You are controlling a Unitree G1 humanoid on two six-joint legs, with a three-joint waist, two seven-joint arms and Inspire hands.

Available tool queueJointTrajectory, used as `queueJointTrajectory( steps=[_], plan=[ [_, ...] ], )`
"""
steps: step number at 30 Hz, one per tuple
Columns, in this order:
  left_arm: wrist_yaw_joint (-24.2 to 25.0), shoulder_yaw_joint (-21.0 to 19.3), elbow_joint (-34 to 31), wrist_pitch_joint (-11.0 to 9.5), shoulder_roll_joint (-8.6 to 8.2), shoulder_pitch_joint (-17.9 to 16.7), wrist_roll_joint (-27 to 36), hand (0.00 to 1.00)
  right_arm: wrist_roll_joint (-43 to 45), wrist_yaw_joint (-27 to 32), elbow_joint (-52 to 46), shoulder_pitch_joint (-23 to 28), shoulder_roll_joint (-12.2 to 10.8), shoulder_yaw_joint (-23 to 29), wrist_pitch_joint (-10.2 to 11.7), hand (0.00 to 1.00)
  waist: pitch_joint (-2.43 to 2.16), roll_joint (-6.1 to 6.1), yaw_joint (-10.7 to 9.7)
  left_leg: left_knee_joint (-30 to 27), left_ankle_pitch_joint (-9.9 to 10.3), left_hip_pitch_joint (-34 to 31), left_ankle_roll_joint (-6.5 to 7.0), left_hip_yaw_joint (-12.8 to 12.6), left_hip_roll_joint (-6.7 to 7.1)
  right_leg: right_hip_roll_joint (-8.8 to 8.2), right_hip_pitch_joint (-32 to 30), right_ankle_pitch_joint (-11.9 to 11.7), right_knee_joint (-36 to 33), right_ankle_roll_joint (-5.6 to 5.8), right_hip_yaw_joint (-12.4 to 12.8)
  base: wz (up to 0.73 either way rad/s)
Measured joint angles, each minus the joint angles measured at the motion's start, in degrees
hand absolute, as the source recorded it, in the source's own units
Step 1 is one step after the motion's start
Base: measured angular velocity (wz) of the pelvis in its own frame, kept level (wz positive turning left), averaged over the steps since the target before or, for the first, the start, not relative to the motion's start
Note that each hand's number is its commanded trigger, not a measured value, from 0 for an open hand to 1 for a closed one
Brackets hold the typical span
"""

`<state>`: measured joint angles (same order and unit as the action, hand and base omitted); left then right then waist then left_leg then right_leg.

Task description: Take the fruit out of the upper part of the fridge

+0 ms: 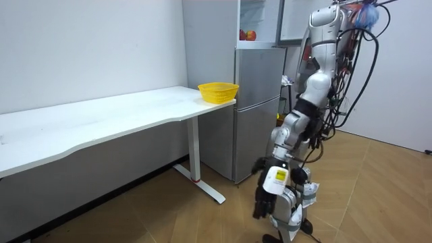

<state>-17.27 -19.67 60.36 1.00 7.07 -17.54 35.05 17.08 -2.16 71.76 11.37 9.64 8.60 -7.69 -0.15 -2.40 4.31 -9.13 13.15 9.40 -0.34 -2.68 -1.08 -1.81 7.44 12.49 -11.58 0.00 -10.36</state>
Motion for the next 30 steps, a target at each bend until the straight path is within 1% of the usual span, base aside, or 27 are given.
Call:
queueJointTrajectory(
  steps=[1,2,4,5,6,7,8,10,11,13,16,18,20,21,22,23,24,25,26,27,28,29,30],
  plan=[
    [0.6,-0.1,1.4,0.4,0.00,-0.1,-2.3,0.00,0.0,-0.3,0.1,0.1,-0.1,0.0,0.0,0.00,-0.02,0.01,-0.1,0.0,0.0,0.1,0.00,-0.2,-0.08,0.00,-0.1,0.1,-0.1,-0.03,0.3,-0.08],
    [0.9,-0.1,2.0,0.6,0.00,-0.1,-3.3,0.00,0.0,-0.5,0.1,0.1,-0.1,0.0,0.0,0.00,-0.02,0.01,-0.1,0.0,0.0,0.1,-0.01,-0.3,-0.12,-0.01,-0.1,0.1,-0.1,-0.04,0.4,-0.05],
    [2.0,0.7,2.7,1.7,-0.14,-0.1,-9.7,0.00,0.2,-0.4,0.0,-0.1,-0.2,-0.1,0.0,0.00,0.01,0.14,-0.8,0.0,0.0,-0.1,-0.04,-0.3,-0.14,0.00,-0.2,0.1,-0.1,-0.05,0.1,0.03],
    [2.4,1.3,2.6,2.0,-0.15,0.0,-11.9,0.00,0.3,-0.5,0.0,-0.1,-0.2,-0.2,0.0,0.00,0.02,0.30,-1.0,-0.1,0.0,-0.2,-0.04,-0.2,-0.11,0.01,-0.2,0.2,0.0,-0.03,0.0,0.05],
    [3.3,2.5,2.5,2.4,-0.15,0.4,-16.9,0.00,0.2,-0.5,0.0,-0.1,-0.2,-0.6,0.0,0.00,-0.06,0.74,-1.1,-0.2,0.0,-0.2,-0.04,-0.2,-0.09,0.02,-0.2,0.2,-0.1,-0.03,-0.1,0.00],
    [4.0,4.4,2.5,2.4,-0.04,0.9,-21.2,0.00,0.1,-0.5,0.0,-0.3,-0.3,-0.8,0.0,0.00,-0.03,1.00,-1.3,-0.2,0.0,-0.2,-0.03,-0.2,-0.05,-0.01,-0.1,0.2,-0.1,-0.01,-0.2,0.00],
    [4.3,5.5,2.6,2.5,-0.04,1.2,-23.0,0.00,0.1,-0.4,0.1,-0.4,-0.4,-1.1,0.0,0.00,-0.01,1.18,-1.5,-0.2,0.0,-0.3,-0.03,-0.2,-0.02,-0.03,-0.2,0.2,-0.1,0.00,-0.1,0.00],
    [5.0,9.0,2.8,2.5,-0.13,1.8,-29.9,0.00,0.0,0.1,0.0,-1.5,-0.7,-1.3,0.1,0.00,0.00,1.83,-2.5,-0.2,0.0,-0.5,-0.03,-0.2,0.00,0.01,-0.3,0.2,-0.2,0.03,0.2,0.00],
    [5.3,9.7,2.9,2.5,-0.13,2.2,-31.5,0.00,-0.1,0.4,0.0,-1.7,-0.8,-1.3,0.2,0.00,-0.01,1.96,-2.6,-0.2,0.0,-0.5,-0.02,-0.3,-0.01,0.07,-0.4,0.2,-0.2,0.03,0.4,-0.05],
    [5.7,12.3,3.5,2.5,-0.10,3.7,-35.9,0.00,-0.9,1.8,0.0,-2.4,-1.0,-1.9,0.5,0.00,0.01,2.26,-3.3,-0.1,0.0,-0.9,-0.02,-0.5,-0.04,0.17,-0.6,0.1,-0.2,0.08,0.8,-0.04],
    [6.5,14.4,3.5,2.5,-0.06,4.0,-38.7,0.00,-1.4,3.7,-1.3,-2.4,-1.0,-2.4,0.6,0.00,-0.03,2.32,-3.9,-0.2,0.0,-0.8,-0.02,-0.7,-0.05,0.20,-0.8,0.1,-0.3,0.08,0.9,-0.04],
    [6.7,15.3,3.5,2.5,-0.15,4.5,-40.4,0.00,-1.8,6.5,-4.7,-2.3,-1.4,-2.1,0.8,0.00,-0.05,2.52,-4.0,-0.2,0.0,-1.1,-0.02,-1.3,-0.14,0.29,-1.6,0.0,-0.2,0.01,1.2,-0.14],
    [6.7,15.5,3.1,2.5,-0.15,4.4,-40.7,0.00,-3.2,9.1,-8.7,-2.2,-1.7,-1.6,1.6,0.00,-0.14,2.82,-4.2,-0.2,0.0,-1.4,-0.02,-1.7,-0.21,0.38,-2.0,-0.1,-0.2,0.00,1.8,-0.12],
    [6.7,15.6,2.7,2.4,-0.15,4.3,-40.7,0.00,-4.2,10.9,-12.0,-2.1,-2.1,-1.6,2.8,0.00,-0.13,2.91,-4.3,-0.3,0.0,-1.8,-0.02,-1.9,-0.23,0.43,-2.5,-0.2,-0.1,0.01,2.0,-0.09],
    [6.7,15.7,2.3,2.0,-0.15,4.4,-40.6,0.00,-5.0,12.6,-15.3,-1.8,-2.8,-1.5,4.4,0.00,0.03,2.92,-4.6,-0.3,0.0,-1.9,-0.01,-2.0,-0.23,0.49,-2.6,-0.4,-0.1,0.03,2.2,-0.07],
    [6.6,16.0,2.2,1.7,-0.15,4.4,-40.6,0.00,-5.5,13.3,-16.7,-1.7,-3.1,-1.6,5.4,0.00,0.02,3.03,-4.7,-0.3,0.0,-1.9,-0.01,-2.0,-0.23,0.50,-2.6,-0.4,0.0,0.05,2.3,-0.04],
    [6.5,16.8,2.2,1.0,-0.17,4.6,-40.6,0.00,-5.6,14.1,-20.1,-1.5,-3.9,-1.8,6.4,0.00,0.02,3.15,-4.7,-0.3,0.0,-2.0,-0.01,-2.4,-0.23,0.49,-2.7,-0.4,0.0,0.06,2.4,-0.08],
    [6.5,17.5,2.3,0.4,-0.24,5.1,-40.6,0.00,-5.8,14.4,-24.9,-0.8,-4.7,-2.0,6.9,0.00,0.06,3.11,-4.7,-0.2,0.0,-2.1,-0.01,-2.9,-0.26,0.50,-2.9,-0.4,0.1,0.10,2.4,-0.10],
    [6.4,17.7,2.3,0.1,-0.24,5.2,-40.6,0.00,-6.0,14.8,-27.3,-0.4,-5.0,-2.4,7.3,0.00,0.05,3.08,-4.7,-0.2,0.0,-2.1,-0.01,-3.2,-0.29,0.52,-3.0,-0.4,0.1,0.13,2.5,-0.13],
    [6.2,18.2,1.9,-0.7,-0.20,5.3,-40.6,0.00,-5.9,15.3,-33.3,0.9,-5.7,-2.9,7.7,0.00,0.01,2.95,-4.9,-0.1,0.0,-2.3,0.00,-3.5,-0.29,0.57,-3.5,-0.4,0.0,0.14,3.2,-0.09],
    [6.2,18.4,0.9,-1.4,-0.23,4.9,-40.7,0.00,-5.6,15.8,-40.7,3.1,-6.3,-3.5,8.5,0.00,0.00,2.69,-5.4,-0.1,0.0,-2.8,0.00,-3.6,-0.30,0.66,-3.7,-0.6,0.0,0.22,3.3,-0.08],
    [6.1,18.6,0.0,-1.6,-0.23,4.5,-40.7,0.00,-5.6,16.2,-43.6,4.0,-6.3,-4.0,9.5,0.00,0.03,2.44,-5.5,-0.1,0.0,-2.9,0.00,-3.6,-0.30,0.68,-3.9,-0.6,0.0,0.22,3.4,-0.10],
    [6.0,18.7,-0.8,-2.6,-0.22,4.1,-40.7,0.00,-5.5,17.0,-48.3,5.2,-6.3,-4.9,10.9,0.00,0.01,2.69,-5.6,0.1,0.0,-3.0,0.00,-4.0,-0.32,0.77,-4.3,-0.7,-0.1,0.21,3.9,-0.17]
  ],
)
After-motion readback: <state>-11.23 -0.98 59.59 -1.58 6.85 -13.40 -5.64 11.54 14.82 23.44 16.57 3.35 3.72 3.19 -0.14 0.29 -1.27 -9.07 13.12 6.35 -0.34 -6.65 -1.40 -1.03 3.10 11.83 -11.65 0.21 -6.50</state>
